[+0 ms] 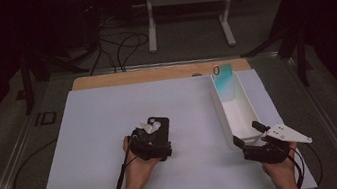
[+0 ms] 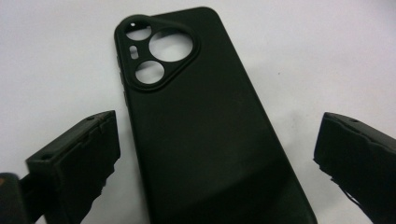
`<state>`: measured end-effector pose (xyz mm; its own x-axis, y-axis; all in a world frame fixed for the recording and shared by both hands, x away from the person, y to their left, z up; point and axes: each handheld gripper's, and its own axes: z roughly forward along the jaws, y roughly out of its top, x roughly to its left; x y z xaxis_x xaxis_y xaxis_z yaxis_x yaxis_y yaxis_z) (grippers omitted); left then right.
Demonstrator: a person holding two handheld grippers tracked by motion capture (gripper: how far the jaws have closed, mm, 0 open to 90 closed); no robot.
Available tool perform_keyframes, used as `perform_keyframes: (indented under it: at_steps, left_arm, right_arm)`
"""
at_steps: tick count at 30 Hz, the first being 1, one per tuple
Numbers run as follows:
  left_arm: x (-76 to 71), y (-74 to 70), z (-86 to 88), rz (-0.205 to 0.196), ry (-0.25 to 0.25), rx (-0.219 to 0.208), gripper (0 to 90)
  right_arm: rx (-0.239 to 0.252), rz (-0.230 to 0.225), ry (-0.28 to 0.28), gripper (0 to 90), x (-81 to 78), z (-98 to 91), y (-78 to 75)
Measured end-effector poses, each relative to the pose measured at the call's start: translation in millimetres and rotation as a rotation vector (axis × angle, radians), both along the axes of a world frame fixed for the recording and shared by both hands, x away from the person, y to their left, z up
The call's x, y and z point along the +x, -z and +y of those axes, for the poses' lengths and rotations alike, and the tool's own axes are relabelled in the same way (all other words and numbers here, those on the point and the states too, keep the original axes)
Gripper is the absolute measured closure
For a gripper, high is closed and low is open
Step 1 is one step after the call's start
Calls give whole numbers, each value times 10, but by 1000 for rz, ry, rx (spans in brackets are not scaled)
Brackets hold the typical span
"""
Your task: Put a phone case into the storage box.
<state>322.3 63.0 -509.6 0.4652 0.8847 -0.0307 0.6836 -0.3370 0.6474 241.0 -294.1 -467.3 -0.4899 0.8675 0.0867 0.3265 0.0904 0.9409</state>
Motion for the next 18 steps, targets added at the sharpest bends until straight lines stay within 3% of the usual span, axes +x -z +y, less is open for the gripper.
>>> perform_keyframes:
  at_steps: [6,18]
  left_arm:
    - [17,31,-35,17,-16,13,77]
    - [48,108,-49,67,-31,51,68]
  right_arm:
    - [1,0,0,96,2,-5,1]
    - [-2,-1,1,96,1,-5,2]
